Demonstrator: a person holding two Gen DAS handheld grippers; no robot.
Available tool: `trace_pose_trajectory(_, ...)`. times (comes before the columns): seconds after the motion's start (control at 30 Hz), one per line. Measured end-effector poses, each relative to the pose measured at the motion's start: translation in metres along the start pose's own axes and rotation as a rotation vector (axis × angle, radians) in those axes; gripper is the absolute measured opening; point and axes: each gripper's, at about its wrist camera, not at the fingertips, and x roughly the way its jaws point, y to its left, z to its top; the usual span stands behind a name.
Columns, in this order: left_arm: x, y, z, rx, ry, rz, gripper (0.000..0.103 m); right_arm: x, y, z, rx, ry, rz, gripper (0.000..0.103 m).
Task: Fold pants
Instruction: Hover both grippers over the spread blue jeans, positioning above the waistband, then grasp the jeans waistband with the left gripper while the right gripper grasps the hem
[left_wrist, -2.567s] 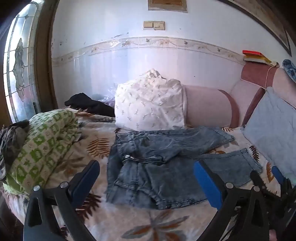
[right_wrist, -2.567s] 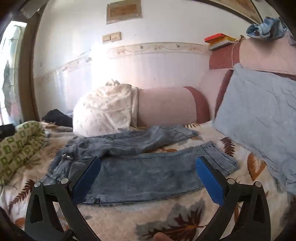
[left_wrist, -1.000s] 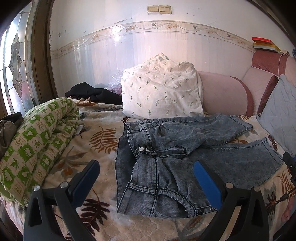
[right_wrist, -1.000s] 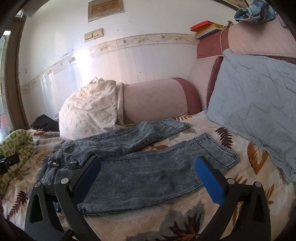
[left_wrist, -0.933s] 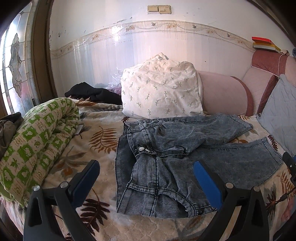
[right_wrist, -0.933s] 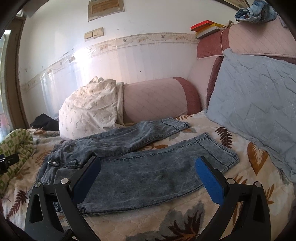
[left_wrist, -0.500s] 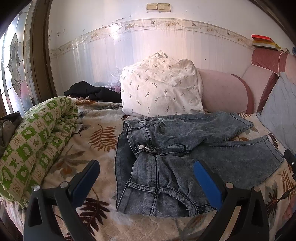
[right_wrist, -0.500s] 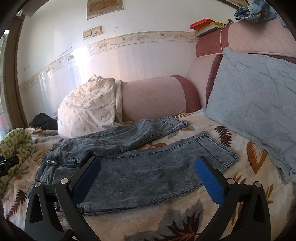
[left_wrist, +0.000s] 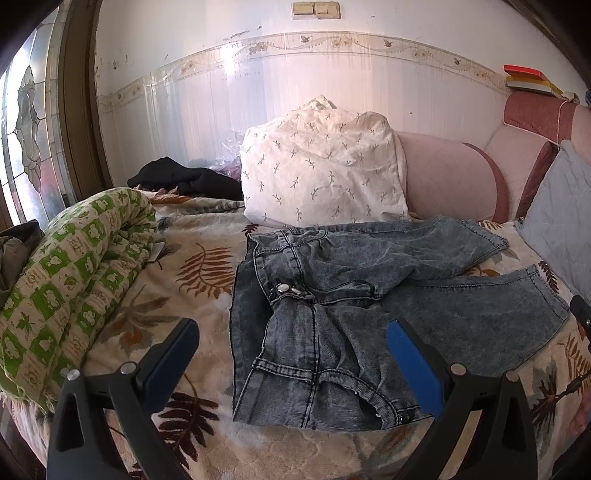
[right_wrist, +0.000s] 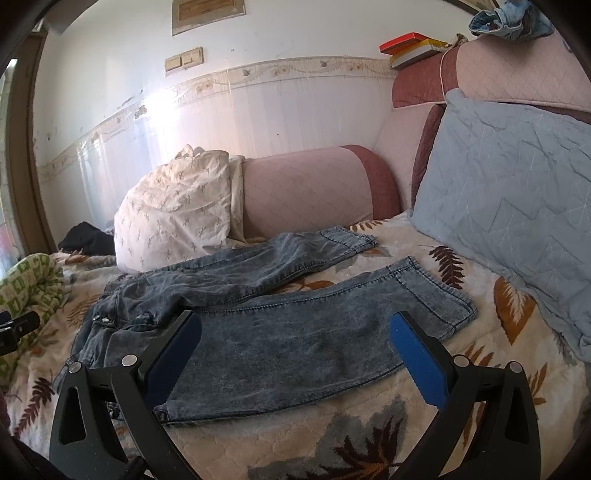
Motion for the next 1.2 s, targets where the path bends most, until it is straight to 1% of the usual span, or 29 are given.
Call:
trace_pose_trajectory(0.2, 0.015, 0.007, -0.006, -0.004, 0.038, 0.025, 0.103, 0.003, -0.006, -0.001, 0.013, 0.008, -0.001, 0.103)
trace_pose_trajectory(0.43, 0.038, 0.019, -0.013, -0.015, 0.092, 0.075, 0.103, 0.007, -0.022, -0.002, 0.073, 0.036, 0.008, 0.103)
trace_pose_trajectory(0.6, 0.058, 0.035, -0.015, -0.032, 0.123, 0.146, 0.103, 0.011, -0.032, -0.002, 0.100, 0.061, 0.015, 0.103)
trace_pose_trajectory(0.73, 0.071, 0.046, -0.019, -0.052, 0.155, 0.182, 0.103, 0.017, -0.040, -0.003, 0.133, 0.092, 0.016, 0.103)
trace_pose_trajectory(0.9, 0.077, 0.044, -0.022, -0.036, 0.173, 0.189, 0.103, 0.030, -0.050, -0.007, 0.177, 0.159, 0.013, 0.103)
trace_pose_trajectory(1.0, 0.079, 0.044, -0.022, -0.032, 0.182, 0.183, 0.103, 0.034, -0.052, -0.009, 0.195, 0.181, 0.019, 0.103)
trace_pose_trajectory(1.2, 0.078, 0.044, -0.020, -0.021, 0.171, 0.180, 0.103, 0.046, -0.055, -0.014, 0.203, 0.231, 0.012, 0.103)
